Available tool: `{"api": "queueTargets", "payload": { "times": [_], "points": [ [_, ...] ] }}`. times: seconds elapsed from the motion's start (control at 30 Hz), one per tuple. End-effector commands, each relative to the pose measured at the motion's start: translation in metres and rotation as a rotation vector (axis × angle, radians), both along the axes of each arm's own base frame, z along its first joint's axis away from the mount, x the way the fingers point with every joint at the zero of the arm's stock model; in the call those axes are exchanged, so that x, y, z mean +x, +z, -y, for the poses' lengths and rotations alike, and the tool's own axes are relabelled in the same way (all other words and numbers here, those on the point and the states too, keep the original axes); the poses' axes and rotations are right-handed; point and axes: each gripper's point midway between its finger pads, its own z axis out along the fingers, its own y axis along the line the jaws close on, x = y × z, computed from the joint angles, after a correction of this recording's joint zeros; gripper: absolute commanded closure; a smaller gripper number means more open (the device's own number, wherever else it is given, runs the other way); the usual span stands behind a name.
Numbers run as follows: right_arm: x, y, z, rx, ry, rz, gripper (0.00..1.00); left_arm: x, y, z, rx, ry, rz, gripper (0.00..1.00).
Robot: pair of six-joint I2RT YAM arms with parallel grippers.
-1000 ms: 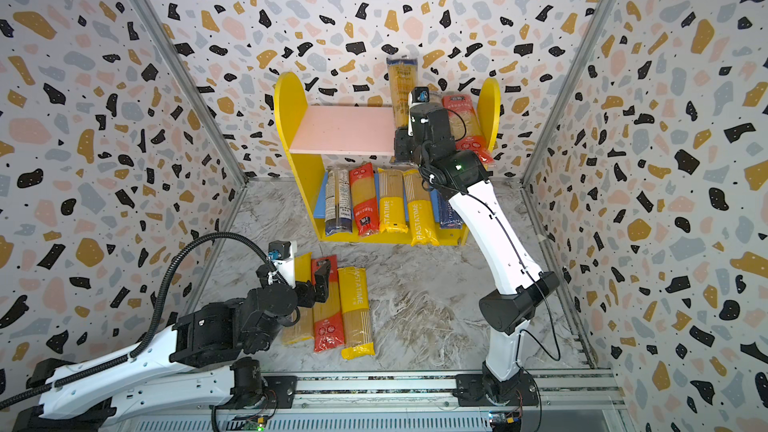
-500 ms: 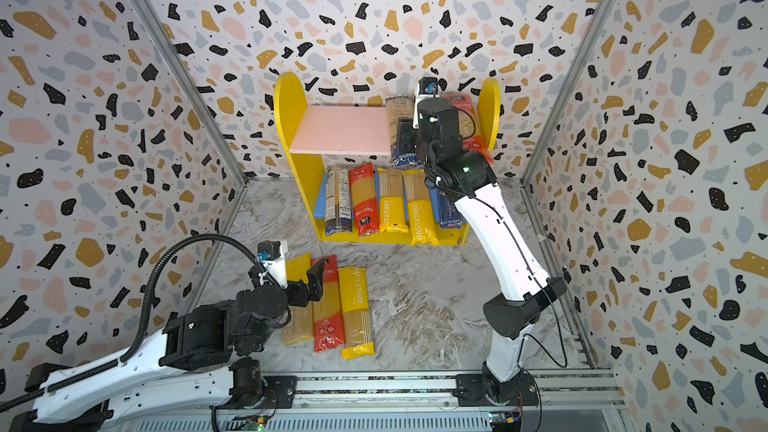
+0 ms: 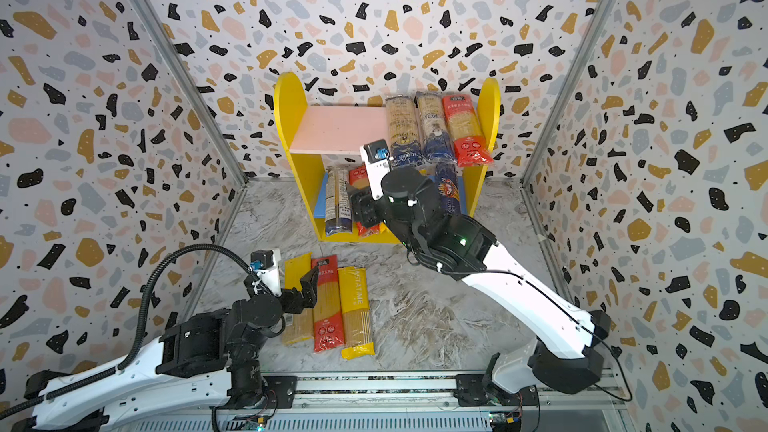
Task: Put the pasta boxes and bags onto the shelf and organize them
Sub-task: 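Withdraw the right gripper from the shelf down over the table bags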
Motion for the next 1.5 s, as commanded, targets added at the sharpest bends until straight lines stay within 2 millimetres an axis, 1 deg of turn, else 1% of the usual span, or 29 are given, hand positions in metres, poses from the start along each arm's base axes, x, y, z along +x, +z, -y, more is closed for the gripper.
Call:
{"api": "queueTargets", "payload": {
  "times": [0.0, 0.1, 0.17, 0.27, 0.37, 0.5, 0.57, 0.67, 0.73, 0.93, 1.07, 1.17, 1.47],
  "points": [
    [-0.026, -0.018, 0.018, 0.014, -0.04, -0.042, 0.21, -0.001, -0.007, -0.005, -0.032, 0.022, -0.013, 0.01],
    [-0.057, -0.056, 0.024, -0.002, -0.026, -0.111, 0.19, -0.002, -0.009, -0.007, -0.037, 0.025, -0.02, 0.01],
    [-0.076, -0.086, 0.027, -0.008, -0.003, -0.173, 0.17, -0.003, -0.008, -0.009, -0.034, 0.027, -0.02, 0.0],
    [-0.099, -0.13, 0.031, -0.03, 0.003, -0.255, 0.15, -0.004, -0.006, -0.012, -0.031, 0.028, -0.018, 0.0],
    [-0.116, -0.177, 0.03, -0.047, 0.003, -0.337, 0.15, -0.005, -0.006, -0.014, -0.027, 0.026, -0.021, 0.01],
    [-0.138, -0.231, 0.017, -0.068, 0.037, -0.422, 0.15, -0.007, -0.01, -0.016, -0.036, 0.015, -0.033, 0.01],
    [-0.147, -0.258, 0.006, -0.079, 0.068, -0.469, 0.14, -0.009, -0.013, -0.015, -0.049, 0.004, -0.043, 0.01],
    [-0.158, -0.292, -0.011, -0.1, 0.117, -0.527, 0.14, -0.011, -0.017, -0.015, -0.065, -0.005, -0.055, 0.01],
    [-0.16, -0.313, -0.018, -0.137, 0.111, -0.552, 0.13, -0.012, -0.019, -0.014, -0.079, -0.014, -0.059, 0.01],
    [-0.161, -0.359, -0.041, -0.235, 0.128, -0.614, 0.1, -0.013, -0.021, -0.01, -0.091, -0.029, -0.062, 0.01],
    [-0.158, -0.382, -0.051, -0.261, 0.132, -0.663, 0.1, -0.013, -0.022, -0.008, -0.093, -0.039, -0.063, 0.01],
    [-0.153, -0.394, -0.053, -0.283, 0.125, -0.683, 0.1, -0.013, -0.022, -0.007, -0.086, -0.045, -0.059, 0.01],
    [-0.146, -0.421, -0.067, -0.32, 0.138, -0.73, 0.1, -0.011, -0.012, -0.007, -0.06, -0.051, -0.039, 0.0]
  ]
}}
